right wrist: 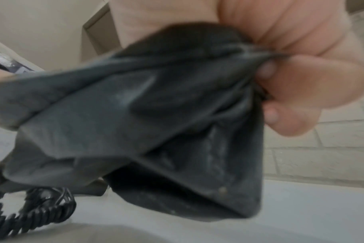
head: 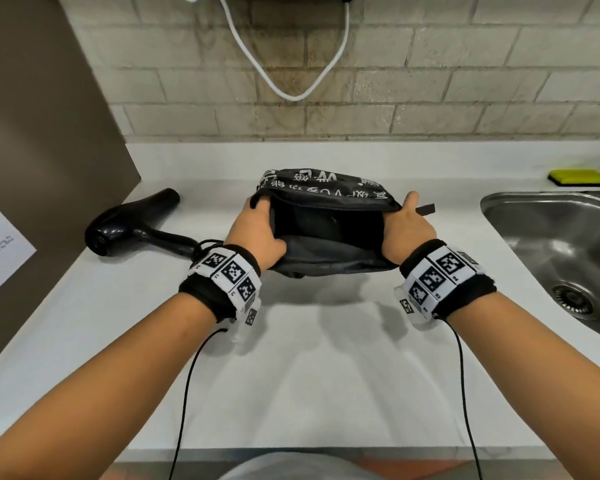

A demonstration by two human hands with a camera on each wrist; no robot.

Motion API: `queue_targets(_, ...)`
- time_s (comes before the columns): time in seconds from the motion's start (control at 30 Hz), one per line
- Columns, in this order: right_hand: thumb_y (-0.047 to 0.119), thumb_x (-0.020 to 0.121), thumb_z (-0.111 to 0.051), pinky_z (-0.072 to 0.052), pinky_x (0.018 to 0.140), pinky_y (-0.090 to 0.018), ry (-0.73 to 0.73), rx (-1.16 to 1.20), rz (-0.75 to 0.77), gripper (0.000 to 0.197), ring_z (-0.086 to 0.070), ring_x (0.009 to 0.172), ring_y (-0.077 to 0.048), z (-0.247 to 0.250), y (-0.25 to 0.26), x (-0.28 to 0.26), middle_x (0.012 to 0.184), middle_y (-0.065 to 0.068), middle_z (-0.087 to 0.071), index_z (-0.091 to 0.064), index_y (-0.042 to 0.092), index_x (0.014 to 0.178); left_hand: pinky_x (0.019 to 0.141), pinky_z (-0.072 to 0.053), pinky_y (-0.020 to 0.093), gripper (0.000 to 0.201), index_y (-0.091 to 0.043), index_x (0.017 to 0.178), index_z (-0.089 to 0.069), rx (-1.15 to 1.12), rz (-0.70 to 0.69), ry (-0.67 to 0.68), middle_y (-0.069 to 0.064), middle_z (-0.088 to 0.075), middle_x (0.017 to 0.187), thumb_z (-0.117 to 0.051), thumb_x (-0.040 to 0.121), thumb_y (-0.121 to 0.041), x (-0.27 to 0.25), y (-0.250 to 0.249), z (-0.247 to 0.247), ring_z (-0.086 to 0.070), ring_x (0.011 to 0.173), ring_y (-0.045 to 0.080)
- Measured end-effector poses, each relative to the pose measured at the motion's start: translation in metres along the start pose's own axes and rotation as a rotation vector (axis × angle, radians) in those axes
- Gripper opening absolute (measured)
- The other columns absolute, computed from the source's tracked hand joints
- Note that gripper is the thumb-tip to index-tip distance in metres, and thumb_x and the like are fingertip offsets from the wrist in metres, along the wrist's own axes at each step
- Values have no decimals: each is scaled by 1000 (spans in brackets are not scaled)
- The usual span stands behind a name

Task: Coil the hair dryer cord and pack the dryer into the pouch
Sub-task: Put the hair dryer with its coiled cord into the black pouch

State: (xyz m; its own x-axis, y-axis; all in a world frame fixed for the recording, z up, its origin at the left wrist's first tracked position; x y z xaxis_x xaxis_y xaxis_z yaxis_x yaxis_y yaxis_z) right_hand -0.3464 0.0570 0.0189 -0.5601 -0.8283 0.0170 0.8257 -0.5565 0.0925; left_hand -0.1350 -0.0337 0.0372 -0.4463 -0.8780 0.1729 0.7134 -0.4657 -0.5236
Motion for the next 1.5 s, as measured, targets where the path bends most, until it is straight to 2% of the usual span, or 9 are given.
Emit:
queue_targets(0.2, 6, 79, -66, -32, 105, -18, -111, 770, 304, 37, -37, 121, -13, 23, 51, 10, 125, -6, -23, -64, 23, 111, 75, -36, 27, 54, -5, 128, -36, -149, 114, -70, 13, -53, 112, -59, 79, -10, 8, 31, 55, -51, 107, 30)
queue_targets(0.27, -3, 82, -60, -41, 88, -9, -146, 1107, 340, 32, -50, 100, 9, 27, 67, 12, 126, -2, -24, -65, 16, 107, 77, -37, 29, 50, -3, 126, -37, -185, 192, -117, 15, -53, 117, -58, 81, -13, 14, 49, 79, -51, 110, 33)
queue_targets(0.33, -10, 79, -52, -43, 71, -8, -187, 1276, 308, 37, -53, 73, 5, 23, 81, 15, 126, 1, -27, -64, 12, 106, 83, -39, 32, 49, 0, 123, -39, -223, 261, -201, 18, -52, 122, -59, 81, -15, 18, 69, 105, -49, 113, 35)
queue_targets(0.43, -14, 74, -42, -41, 74, -9, -206, 1114, 297, 43, -53, 87, -2, 9, 109, 22, 118, -5, -35, -62, 16, 97, 88, -39, 31, 49, 1, 122, -39, -297, 333, -356, 17, -50, 125, -60, 80, -15, 18, 99, 138, -48, 116, 32)
queue_targets(0.57, 0, 82, -53, -40, 88, -25, 213, 489, 541, 34, -52, 101, -26, -46, 186, 17, 121, -12, -46, -59, 13, 113, 86, -37, 27, 43, -3, 116, -40, -325, 413, -475, 16, -50, 125, -60, 80, -15, 12, 138, 159, -48, 115, 31)
queue_targets(0.9, 11, 67, -69, -50, 86, -32, 432, 89, 780, 99, -53, 113, -28, -95, 311, 2, 143, -6, -35, -13, 38, 144, 100, -38, 37, 55, 2, 123, -38, -264, 567, -343, 24, -43, 130, -62, 77, -16, 7, 215, 137, -43, 120, 37)
queue_targets(1.1, 28, 58, -70, -49, 88, -29, 507, -128, 833, 91, -55, 112, -22, -111, 341, 7, 138, 4, -44, -25, 49, 134, 102, -32, 32, 57, 1, 127, -35, -243, 558, -341, 25, -36, 135, -62, 79, -13, 6, 229, 139, -39, 123, 36)
queue_targets(1.27, 41, 46, -68, -56, 74, -36, 534, -230, 751, 48, -62, 80, -21, -124, 348, 27, 90, 5, -61, -58, 27, 92, 98, -32, 29, 55, 0, 128, -34, -242, 568, -291, 23, -34, 136, -60, 81, -13, 11, 235, 136, -39, 123, 34)
queue_targets(1.5, 22, 69, -73, -53, 78, -33, 429, -170, 754, 38, -60, 90, -24, -114, 337, 33, 103, -6, -61, -56, 12, 101, 99, -33, 31, 56, -1, 129, -34, -270, 560, -237, 22, -34, 136, -60, 81, -14, 17, 234, 126, -40, 121, 35)
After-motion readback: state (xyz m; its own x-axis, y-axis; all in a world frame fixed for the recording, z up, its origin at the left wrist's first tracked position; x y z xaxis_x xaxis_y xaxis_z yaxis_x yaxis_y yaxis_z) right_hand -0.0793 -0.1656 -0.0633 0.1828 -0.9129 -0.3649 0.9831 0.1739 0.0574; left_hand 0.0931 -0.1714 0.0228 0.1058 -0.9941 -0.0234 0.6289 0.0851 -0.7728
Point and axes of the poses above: each hand's wrist, its own x-axis towards the middle knuckle, its own z-axis out of the back of the hand, y = z × x, the point moved 8 cm from there along x, towards the middle knuckle
